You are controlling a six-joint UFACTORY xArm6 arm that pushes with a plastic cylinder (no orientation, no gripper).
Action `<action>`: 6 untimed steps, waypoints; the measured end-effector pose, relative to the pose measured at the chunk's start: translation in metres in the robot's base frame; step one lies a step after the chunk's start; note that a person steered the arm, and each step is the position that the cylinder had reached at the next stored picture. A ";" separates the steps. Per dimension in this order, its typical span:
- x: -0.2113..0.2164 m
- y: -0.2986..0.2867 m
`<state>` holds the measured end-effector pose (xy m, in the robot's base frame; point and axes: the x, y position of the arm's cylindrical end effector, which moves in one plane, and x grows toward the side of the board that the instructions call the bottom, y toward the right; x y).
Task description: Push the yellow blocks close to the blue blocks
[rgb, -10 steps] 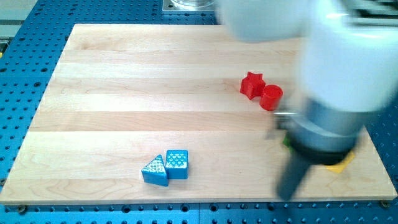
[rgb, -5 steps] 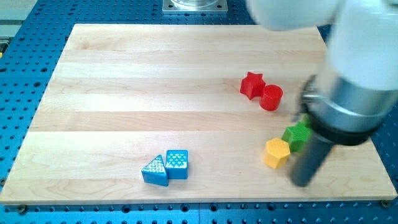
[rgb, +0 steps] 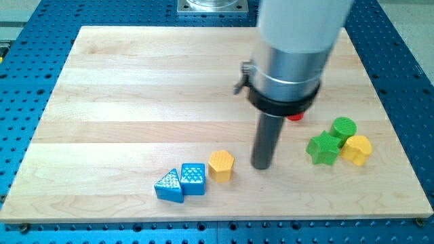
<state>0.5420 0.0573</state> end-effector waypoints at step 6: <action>0.009 0.109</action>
<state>0.5512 0.1659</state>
